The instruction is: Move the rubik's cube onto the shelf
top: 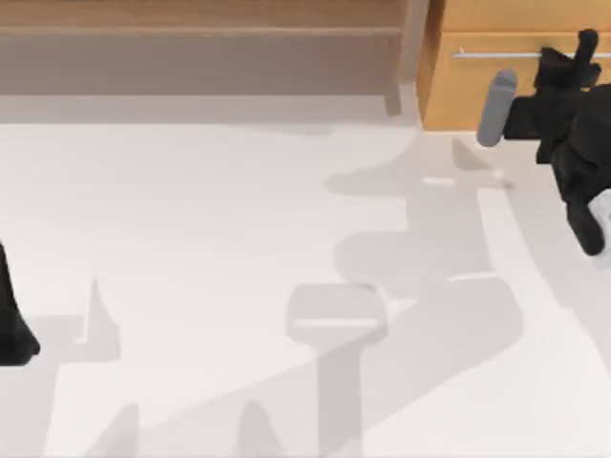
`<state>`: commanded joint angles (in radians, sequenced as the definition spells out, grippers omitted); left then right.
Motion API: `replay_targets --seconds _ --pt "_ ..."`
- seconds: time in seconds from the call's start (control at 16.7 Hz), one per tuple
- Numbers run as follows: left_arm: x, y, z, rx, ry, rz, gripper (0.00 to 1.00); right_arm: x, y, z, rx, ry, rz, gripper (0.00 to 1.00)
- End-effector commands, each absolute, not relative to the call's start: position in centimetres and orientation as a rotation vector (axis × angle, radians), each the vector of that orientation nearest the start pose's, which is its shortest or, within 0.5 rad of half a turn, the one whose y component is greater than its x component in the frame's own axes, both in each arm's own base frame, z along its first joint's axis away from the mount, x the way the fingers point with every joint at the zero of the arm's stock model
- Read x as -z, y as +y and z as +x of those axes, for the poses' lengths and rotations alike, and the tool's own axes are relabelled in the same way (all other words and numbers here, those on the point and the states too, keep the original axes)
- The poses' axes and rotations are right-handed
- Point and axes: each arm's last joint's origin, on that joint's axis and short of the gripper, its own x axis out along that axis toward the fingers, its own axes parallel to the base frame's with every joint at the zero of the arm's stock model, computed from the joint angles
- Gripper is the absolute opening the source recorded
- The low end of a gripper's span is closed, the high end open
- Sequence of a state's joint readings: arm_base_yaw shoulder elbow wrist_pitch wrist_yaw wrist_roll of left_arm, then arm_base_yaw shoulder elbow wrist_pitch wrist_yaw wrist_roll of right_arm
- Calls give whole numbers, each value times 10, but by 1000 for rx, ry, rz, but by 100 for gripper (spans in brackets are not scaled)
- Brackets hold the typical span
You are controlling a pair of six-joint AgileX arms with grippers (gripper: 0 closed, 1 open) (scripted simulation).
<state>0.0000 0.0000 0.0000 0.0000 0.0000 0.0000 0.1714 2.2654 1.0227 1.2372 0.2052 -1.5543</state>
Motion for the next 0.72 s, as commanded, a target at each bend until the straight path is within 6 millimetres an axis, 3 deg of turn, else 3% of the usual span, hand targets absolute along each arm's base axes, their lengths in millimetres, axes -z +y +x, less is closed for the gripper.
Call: replay_targets --seconds 0.42,0.72 --pt "-160 -1 106 0 0 0 100 -88 71 370 0 12 -1568 0" --pt "-160 -1 106 0 0 0 100 -87 71 368 -1 14 -1569 0"
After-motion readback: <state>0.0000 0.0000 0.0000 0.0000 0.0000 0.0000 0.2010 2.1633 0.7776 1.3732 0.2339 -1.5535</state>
